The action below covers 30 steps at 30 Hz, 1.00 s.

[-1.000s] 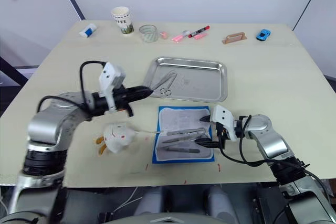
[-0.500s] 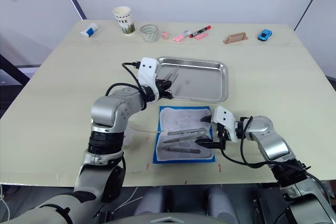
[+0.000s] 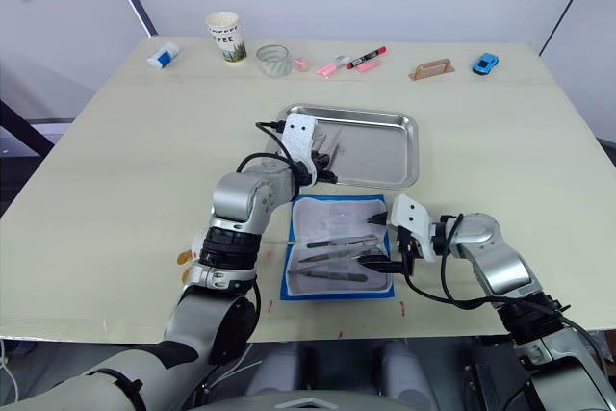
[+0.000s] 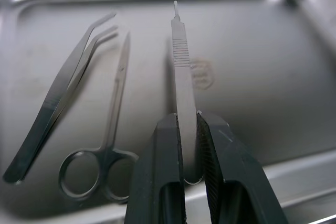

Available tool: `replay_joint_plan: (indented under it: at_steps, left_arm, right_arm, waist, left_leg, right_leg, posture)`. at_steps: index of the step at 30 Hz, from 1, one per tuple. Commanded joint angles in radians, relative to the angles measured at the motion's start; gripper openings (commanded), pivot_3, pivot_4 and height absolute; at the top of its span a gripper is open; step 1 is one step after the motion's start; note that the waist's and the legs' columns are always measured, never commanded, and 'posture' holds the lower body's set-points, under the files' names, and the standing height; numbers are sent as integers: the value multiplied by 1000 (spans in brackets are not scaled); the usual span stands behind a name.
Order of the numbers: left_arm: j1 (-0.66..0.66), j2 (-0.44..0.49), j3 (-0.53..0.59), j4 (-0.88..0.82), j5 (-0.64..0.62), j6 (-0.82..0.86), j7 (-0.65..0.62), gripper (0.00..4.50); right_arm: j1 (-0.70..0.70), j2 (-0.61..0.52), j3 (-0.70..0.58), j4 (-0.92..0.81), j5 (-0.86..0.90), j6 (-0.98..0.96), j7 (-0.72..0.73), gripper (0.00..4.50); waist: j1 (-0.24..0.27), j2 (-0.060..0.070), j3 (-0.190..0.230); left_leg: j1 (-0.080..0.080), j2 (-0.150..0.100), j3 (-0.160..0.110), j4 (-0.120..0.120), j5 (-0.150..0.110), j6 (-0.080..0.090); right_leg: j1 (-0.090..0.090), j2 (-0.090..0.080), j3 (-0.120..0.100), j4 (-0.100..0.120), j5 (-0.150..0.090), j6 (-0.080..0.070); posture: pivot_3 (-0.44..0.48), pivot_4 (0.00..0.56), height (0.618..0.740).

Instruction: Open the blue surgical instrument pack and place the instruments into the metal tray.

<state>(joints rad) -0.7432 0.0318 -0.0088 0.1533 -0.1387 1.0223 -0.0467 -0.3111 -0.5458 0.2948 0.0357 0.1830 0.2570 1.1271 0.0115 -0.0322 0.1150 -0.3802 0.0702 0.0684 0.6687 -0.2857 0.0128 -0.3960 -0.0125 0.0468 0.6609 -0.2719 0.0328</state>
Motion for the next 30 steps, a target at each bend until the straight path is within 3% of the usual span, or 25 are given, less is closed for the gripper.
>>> replay_joint_plan:
  at_steps: [1, 9, 10, 15, 23, 27, 30]
  left_arm:
    - [-30, -12, 4, 14, 12, -18, 15, 72]
    - [-37, -15, 7, 56, 16, -36, 16, 72]
    - [-37, -14, 7, 54, 16, -34, 16, 1041]
    - [-22, -5, 3, 1, 10, -7, 4, 3374]
    - [22, 59, -9, -226, -95, 50, -159, 3374]
    - [52, 125, 13, -336, -196, 42, -302, 3374]
    - [110, 209, 10, -387, -243, -70, -446, 3374]
  right_arm:
    - [34, -1, 43, 36, -25, 30, 7, 4500]
    - [42, -1, 39, 48, -25, 11, 9, 4500]
    - [42, 0, 38, 48, -25, 10, 8, 4500]
    - [40, 7, 33, 60, -21, -13, 8, 4500]
    - [35, 53, 3, 123, -2, -127, 18, 4500]
    - [39, 82, -8, 186, 10, -190, 41, 4500]
    - [39, 92, -14, 233, 10, -230, 57, 4500]
  waist:
    - [0, 0, 0]
    - [0, 0, 0]
    - [0, 0, 0]
    - [-1, 0, 0]
    - [-7, 0, 0]
    - [-16, 1, 1]
    - [-21, 1, 1]
  left_leg:
    - [0, 0, 0, 0, 0, 0]
    - [0, 0, 0, 0, 0, 0]
    - [0, 0, 0, 0, 0, 0]
    - [0, 0, 0, 0, 0, 0]
    - [0, 0, 0, 0, 1, -2]
    - [0, 0, -1, -1, 2, -3]
    - [0, 0, -1, -1, 2, -3]
  right_leg:
    - [0, 0, 0, 0, 0, 0]
    - [0, 0, 0, 0, 0, 0]
    - [0, 0, 0, 0, 0, 0]
    - [0, 0, 0, 0, 0, 0]
    - [0, 0, 0, 0, 0, 0]
    - [0, 0, 0, 0, 0, 0]
    - [0, 0, 0, 0, 0, 0]
  posture:
    - [0, 150, 740]
    - [0, 150, 740]
    - [0, 150, 740]
    - [0, 150, 740]
    - [0, 150, 740]
    - [0, 150, 740]
    - [0, 150, 740]
